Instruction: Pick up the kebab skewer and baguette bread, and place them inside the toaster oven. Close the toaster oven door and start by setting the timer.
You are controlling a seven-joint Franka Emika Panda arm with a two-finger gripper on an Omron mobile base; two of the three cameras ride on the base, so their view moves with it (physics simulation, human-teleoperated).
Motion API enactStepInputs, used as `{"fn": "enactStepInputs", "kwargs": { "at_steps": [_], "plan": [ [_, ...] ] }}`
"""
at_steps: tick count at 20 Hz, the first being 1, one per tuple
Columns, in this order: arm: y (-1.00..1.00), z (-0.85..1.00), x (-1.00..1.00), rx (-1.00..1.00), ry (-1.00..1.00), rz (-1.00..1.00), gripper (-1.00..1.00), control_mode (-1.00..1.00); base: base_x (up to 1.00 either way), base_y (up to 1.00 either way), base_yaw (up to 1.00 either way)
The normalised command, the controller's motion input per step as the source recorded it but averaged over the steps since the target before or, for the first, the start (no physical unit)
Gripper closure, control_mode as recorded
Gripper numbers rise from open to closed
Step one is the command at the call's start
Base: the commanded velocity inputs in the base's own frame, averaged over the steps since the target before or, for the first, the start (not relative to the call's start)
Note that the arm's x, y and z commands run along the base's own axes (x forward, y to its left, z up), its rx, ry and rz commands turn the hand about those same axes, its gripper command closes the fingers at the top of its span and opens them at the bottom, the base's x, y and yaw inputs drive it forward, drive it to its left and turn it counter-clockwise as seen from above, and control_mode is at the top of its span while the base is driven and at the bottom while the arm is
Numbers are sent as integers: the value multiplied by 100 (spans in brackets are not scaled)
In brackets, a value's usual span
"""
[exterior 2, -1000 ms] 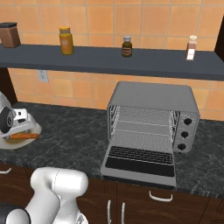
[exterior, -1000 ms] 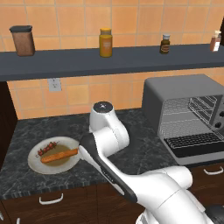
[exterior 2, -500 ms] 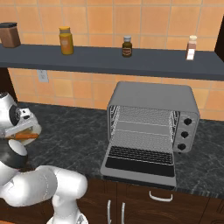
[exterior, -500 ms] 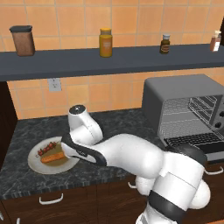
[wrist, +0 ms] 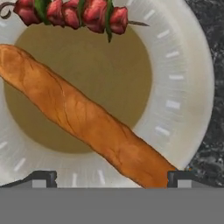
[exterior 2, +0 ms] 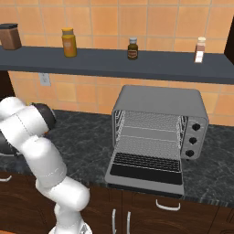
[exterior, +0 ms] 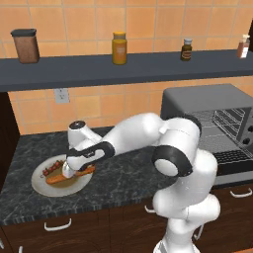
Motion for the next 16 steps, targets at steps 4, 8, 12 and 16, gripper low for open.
{"fn": "enactStepInputs", "kwargs": {
  "at_steps": [4,8,12,16],
  "plan": [
    [51,-32,33,-5,0,5,-100,-100,0,0,0],
    [39,-29,17,-6,1,6,-100,-100,0,0,0],
    [24,-25,7,-6,3,6,-100,-100,0,0,0],
    [0,-44,0,-4,6,8,-100,-100,0,0,0]
  ]
}}
